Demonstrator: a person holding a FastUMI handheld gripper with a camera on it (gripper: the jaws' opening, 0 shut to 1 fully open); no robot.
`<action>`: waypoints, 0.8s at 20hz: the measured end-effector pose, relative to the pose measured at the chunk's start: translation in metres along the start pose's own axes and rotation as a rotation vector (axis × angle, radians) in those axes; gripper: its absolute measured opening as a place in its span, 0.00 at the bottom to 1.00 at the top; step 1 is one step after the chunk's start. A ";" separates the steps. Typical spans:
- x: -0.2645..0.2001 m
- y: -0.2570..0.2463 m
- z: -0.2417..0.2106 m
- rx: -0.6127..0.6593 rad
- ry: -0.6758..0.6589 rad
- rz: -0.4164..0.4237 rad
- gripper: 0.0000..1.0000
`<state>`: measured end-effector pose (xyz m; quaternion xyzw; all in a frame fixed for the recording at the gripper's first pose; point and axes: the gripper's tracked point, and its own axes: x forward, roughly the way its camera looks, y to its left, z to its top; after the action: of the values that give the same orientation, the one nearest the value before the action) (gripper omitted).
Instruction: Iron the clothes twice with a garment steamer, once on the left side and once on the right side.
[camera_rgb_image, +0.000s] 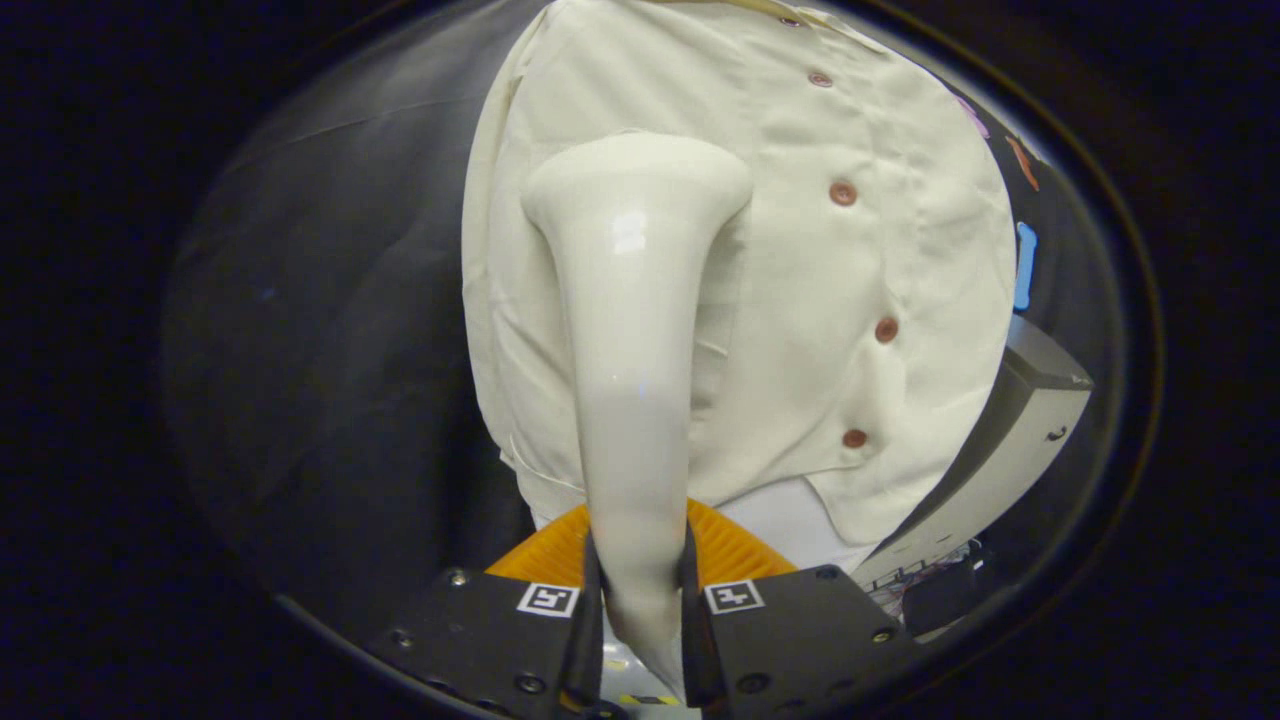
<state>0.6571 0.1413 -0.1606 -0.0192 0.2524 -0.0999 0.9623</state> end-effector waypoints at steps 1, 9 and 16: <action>0.000 0.001 -0.007 0.002 0.014 0.004 0.32; 0.009 0.006 -0.063 0.018 0.130 0.044 0.30; -0.005 0.008 -0.102 0.048 0.213 0.074 0.30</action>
<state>0.6040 0.1514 -0.2475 0.0240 0.3514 -0.0717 0.9332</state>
